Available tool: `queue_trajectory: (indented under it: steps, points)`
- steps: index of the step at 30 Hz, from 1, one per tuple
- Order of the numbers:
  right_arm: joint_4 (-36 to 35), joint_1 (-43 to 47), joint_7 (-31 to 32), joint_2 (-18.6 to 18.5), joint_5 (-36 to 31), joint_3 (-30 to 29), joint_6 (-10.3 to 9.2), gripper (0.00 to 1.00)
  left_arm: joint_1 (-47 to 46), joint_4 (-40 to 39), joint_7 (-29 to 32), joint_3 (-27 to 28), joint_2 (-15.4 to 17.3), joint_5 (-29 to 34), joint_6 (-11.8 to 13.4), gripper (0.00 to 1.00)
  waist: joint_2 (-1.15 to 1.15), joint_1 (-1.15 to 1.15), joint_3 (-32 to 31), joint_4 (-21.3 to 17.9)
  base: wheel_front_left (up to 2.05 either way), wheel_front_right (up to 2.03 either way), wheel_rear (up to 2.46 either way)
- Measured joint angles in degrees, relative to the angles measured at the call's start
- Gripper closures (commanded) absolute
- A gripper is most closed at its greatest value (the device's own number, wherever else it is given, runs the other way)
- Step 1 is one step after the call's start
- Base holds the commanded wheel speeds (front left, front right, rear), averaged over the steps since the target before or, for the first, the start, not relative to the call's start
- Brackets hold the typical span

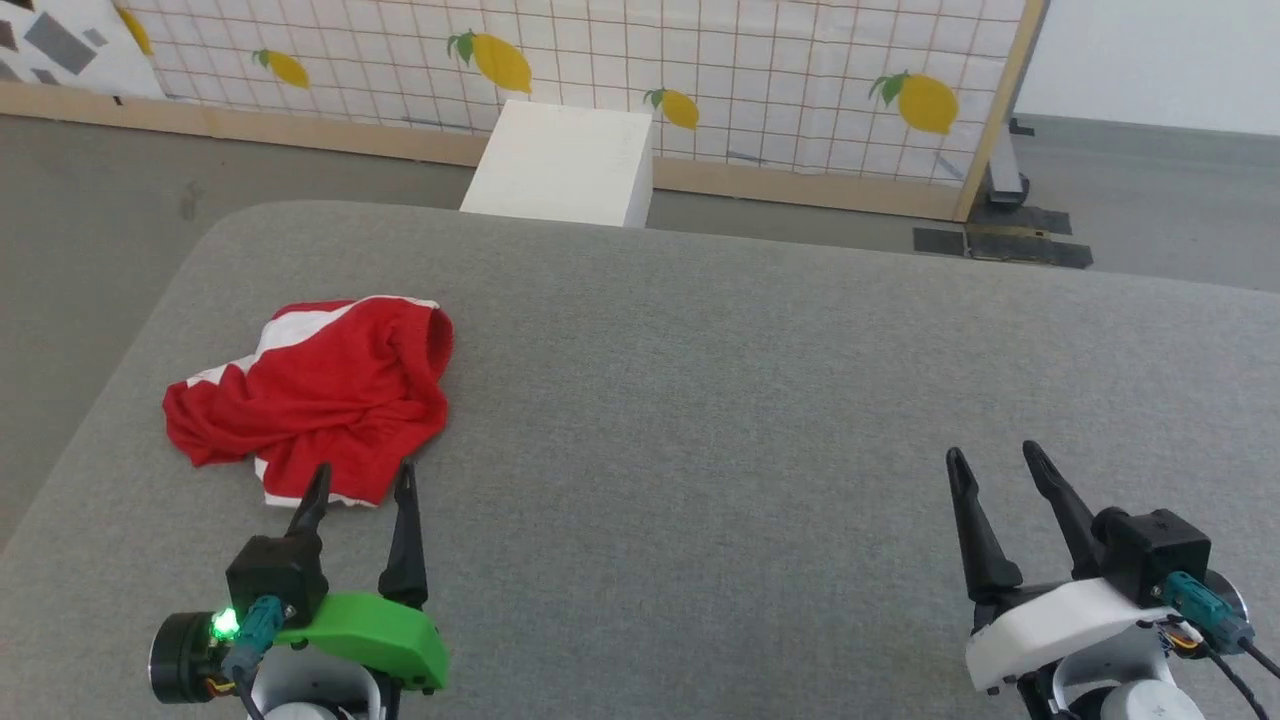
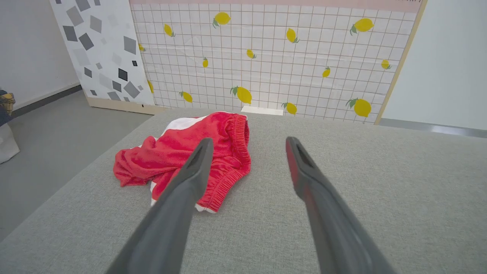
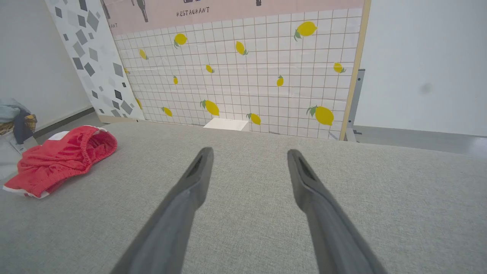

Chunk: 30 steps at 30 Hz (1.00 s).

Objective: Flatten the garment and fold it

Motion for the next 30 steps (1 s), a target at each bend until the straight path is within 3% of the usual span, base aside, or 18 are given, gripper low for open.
queue_trajectory:
  steps: [30]
  points:
    - [2.4, 0.4, -3.6, 0.0, 4.0, 0.5, 0.0, 0.0, 0.8, 0.8, -3.3, 0.8, 0.0, -1.7, 0.7, 0.0, 0.0, 0.0, 0.0, 7.2, 0.0, 0.0, 0.0]
